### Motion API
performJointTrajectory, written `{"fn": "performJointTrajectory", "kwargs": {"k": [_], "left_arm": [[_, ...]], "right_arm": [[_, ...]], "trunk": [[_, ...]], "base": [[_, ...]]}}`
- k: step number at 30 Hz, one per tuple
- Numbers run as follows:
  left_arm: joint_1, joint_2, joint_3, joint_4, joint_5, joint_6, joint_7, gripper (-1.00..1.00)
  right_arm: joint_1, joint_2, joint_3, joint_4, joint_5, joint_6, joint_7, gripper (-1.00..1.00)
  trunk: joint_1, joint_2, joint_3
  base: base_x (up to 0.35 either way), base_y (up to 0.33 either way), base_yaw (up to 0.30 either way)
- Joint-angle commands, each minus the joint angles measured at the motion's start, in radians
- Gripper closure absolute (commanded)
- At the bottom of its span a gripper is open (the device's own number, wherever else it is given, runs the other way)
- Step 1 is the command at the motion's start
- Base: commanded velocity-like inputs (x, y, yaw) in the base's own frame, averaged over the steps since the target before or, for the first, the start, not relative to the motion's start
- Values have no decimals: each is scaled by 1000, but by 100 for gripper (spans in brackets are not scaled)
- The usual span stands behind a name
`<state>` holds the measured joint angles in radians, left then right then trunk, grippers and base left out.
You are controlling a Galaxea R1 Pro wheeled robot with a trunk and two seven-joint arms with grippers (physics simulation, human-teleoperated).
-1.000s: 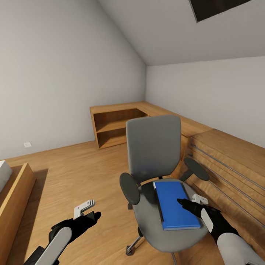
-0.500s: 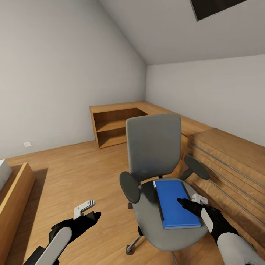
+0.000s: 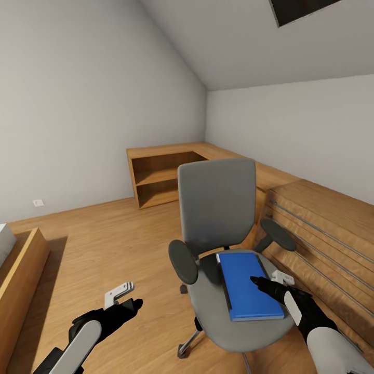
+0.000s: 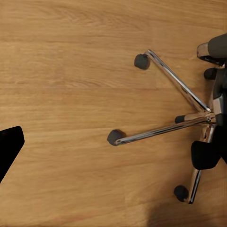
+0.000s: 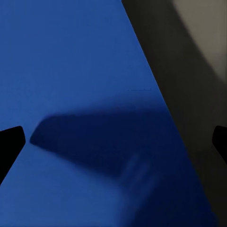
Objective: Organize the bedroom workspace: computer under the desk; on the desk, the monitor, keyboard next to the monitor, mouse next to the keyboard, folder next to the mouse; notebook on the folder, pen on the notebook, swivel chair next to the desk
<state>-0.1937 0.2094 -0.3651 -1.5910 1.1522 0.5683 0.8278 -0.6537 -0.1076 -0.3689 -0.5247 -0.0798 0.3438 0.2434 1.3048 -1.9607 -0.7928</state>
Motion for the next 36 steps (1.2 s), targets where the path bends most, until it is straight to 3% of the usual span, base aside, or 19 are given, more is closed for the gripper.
{"fn": "performJointTrajectory", "kwargs": {"k": [1, 21, 36], "left_arm": [[-1, 1, -2, -1, 7, 1, 8, -100], [-1, 4, -2, -1, 6, -1, 6, -100], [-1, 4, -2, -1, 6, -1, 7, -100]], "right_arm": [[0, 0, -4, 34, 0, 6, 0, -100], [0, 2, -4, 35, 0, 4, -1, -100], [0, 2, -4, 34, 0, 4, -1, -100]], "trunk": [[0, 0, -1], [0, 0, -1], [0, 0, -1]], "base": [[0, 0, 0], [-5, 0, 0], [-166, 0, 0]]}}
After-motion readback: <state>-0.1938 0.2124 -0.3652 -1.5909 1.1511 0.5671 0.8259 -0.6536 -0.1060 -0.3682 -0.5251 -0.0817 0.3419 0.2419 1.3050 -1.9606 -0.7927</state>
